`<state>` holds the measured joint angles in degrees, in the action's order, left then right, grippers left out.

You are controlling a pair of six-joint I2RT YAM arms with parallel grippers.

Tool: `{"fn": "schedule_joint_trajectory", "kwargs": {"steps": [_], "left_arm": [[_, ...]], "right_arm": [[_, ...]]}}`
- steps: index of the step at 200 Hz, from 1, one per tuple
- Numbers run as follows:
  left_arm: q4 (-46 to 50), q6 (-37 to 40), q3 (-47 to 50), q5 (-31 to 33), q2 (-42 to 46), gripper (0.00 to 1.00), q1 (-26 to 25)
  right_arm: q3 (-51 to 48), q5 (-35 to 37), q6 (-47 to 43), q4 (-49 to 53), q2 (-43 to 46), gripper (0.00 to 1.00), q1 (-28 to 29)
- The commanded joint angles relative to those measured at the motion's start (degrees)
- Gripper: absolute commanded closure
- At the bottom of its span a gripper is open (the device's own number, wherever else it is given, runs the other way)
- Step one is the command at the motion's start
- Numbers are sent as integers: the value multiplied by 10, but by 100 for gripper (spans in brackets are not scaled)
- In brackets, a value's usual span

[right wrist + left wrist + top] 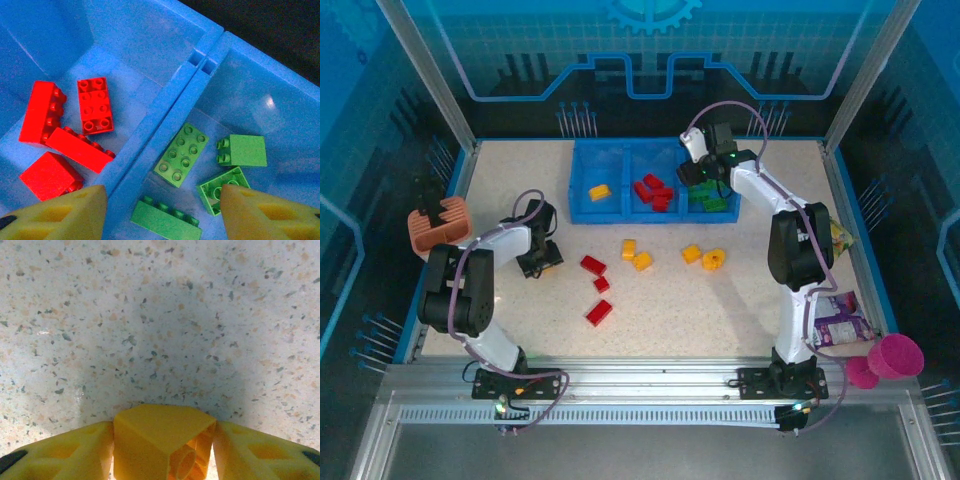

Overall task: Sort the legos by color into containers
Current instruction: Pick up the lego from the middle-left of the table.

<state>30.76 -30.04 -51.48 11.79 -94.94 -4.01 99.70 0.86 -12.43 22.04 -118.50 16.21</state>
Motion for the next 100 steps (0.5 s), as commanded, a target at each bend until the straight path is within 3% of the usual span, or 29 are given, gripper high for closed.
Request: {"fn": "schedule_joint_trajectory", "kwargs": {"steps": [1,50,100], "left_arm": [[-19,9,-2,-24,-20,51,3],[-8,-3,1,-50,14,58,-6],[51,11,-96,-44,69,58,-49]], "right_arm": [[-5,-3,2,6,17,38,6],[-12,1,1,11,36,37,8],[-61,17,8,12,93,37,13]]}}
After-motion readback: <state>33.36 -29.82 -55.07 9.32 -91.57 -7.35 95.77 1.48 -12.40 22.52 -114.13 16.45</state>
